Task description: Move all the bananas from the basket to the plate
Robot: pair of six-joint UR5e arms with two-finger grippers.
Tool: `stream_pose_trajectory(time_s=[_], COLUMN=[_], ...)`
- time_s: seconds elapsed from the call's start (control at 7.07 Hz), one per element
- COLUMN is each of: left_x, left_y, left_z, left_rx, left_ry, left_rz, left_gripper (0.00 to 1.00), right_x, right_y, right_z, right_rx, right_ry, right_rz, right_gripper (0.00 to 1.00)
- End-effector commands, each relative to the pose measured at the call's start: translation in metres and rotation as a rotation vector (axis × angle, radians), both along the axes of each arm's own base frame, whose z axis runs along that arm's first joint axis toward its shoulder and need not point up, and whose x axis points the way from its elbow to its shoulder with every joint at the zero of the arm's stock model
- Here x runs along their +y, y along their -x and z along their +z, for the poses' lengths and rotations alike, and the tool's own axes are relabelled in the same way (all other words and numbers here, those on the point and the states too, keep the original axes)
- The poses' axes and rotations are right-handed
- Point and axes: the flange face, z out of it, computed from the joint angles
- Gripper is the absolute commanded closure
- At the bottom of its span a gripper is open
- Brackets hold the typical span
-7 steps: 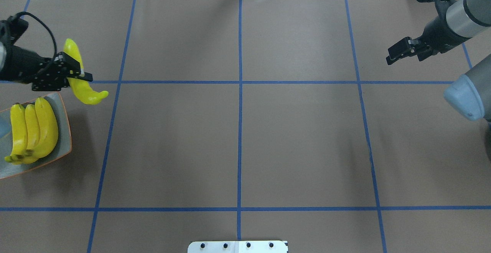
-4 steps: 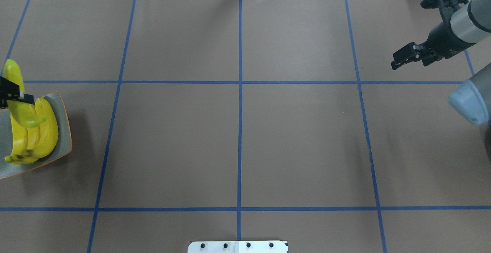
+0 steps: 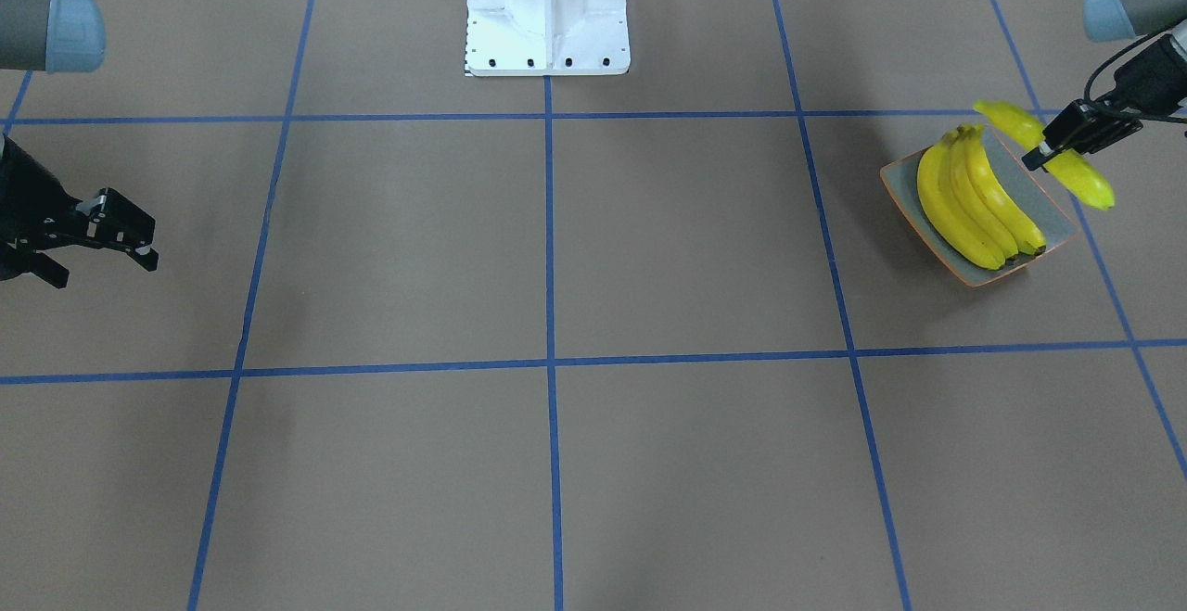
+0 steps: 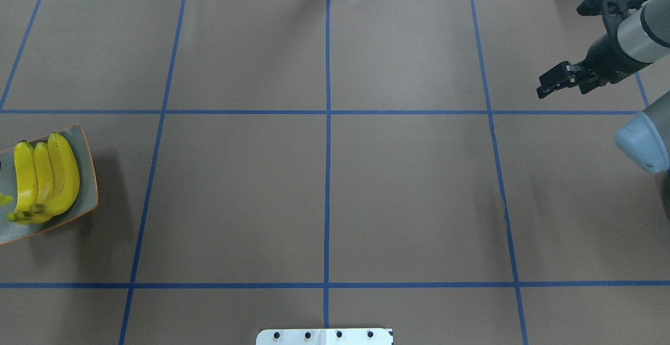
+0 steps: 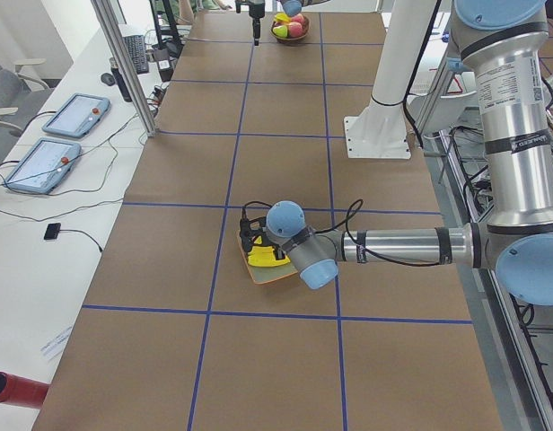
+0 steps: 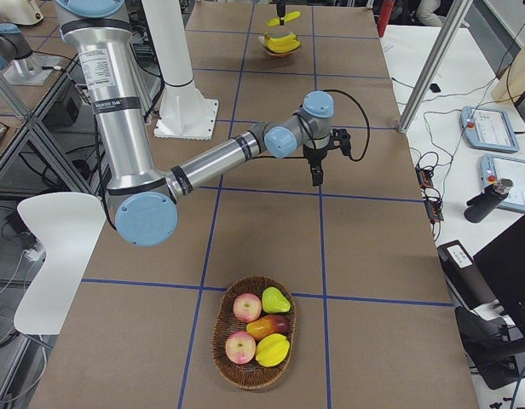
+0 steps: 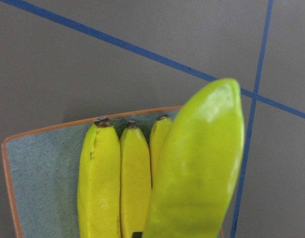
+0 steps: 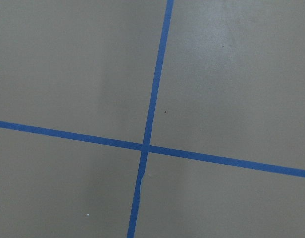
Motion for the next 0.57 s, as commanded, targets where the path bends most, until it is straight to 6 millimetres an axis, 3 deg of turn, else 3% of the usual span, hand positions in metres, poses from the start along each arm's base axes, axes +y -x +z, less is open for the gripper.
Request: stream_pose_trajectory(time_s=[0.0, 0.42], left_x=[0.001, 0.001], left_y=[-0.003, -0.003], left_z=[0.021, 0.042], left_rx=[-0.022, -0.048], left_ry=[-0.010, -0.022], left_rz=[0.029, 0.044], left_gripper=[1.00, 1.00], right_x=[0.001, 0.002], right_y=[0.000, 0.000], right_z=[0.002, 0.000], right_rx=[0.000, -0.003], right_ry=[0.007, 0.007], right_rz=[0.002, 0.001], right_gripper=[0.00, 0.00])
